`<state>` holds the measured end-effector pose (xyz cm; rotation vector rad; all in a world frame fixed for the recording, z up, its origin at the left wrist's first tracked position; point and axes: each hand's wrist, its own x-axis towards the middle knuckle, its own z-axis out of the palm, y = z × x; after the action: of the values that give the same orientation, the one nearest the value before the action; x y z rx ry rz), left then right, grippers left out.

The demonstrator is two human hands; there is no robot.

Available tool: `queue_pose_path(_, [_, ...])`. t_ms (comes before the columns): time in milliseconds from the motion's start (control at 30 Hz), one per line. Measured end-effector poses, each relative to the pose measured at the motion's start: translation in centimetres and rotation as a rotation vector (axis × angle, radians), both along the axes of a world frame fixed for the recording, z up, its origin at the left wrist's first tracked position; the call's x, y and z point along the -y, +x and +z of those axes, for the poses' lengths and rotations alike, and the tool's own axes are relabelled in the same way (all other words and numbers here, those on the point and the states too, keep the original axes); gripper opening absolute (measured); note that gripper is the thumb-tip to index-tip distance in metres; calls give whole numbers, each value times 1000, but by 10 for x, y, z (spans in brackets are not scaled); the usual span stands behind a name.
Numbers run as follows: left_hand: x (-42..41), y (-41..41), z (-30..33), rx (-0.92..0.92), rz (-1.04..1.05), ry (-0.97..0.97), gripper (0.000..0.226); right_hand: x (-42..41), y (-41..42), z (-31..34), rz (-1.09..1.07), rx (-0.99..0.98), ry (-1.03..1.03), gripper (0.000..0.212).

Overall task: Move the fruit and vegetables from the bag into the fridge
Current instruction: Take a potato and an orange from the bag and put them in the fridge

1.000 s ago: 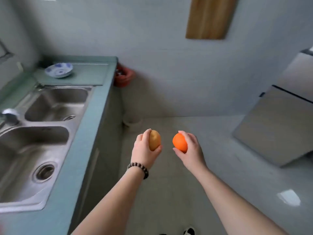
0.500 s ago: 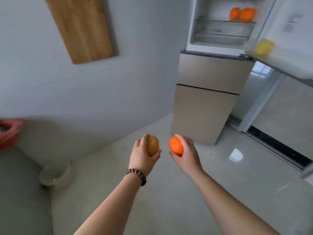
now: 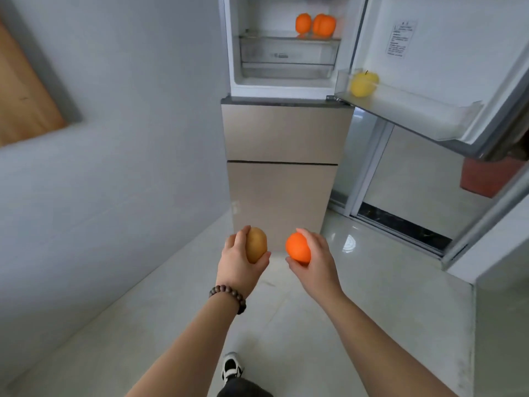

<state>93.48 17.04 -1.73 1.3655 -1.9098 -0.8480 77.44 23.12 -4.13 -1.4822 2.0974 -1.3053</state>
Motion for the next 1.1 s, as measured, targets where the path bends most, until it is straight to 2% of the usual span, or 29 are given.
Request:
queue_pose_path(433, [288,-70,46,-52,-107,-61,69,281,-69,57,-138,-25,-113,65])
queue_pose_path(733, [416,-135,88,-124,-185,-173,67,396,-132,95,-192,-76,-198,62])
queue_pose_path(1100, [560,-240,148,-176,-167,-337,71,551,-241,150,-120,-39,-372,63])
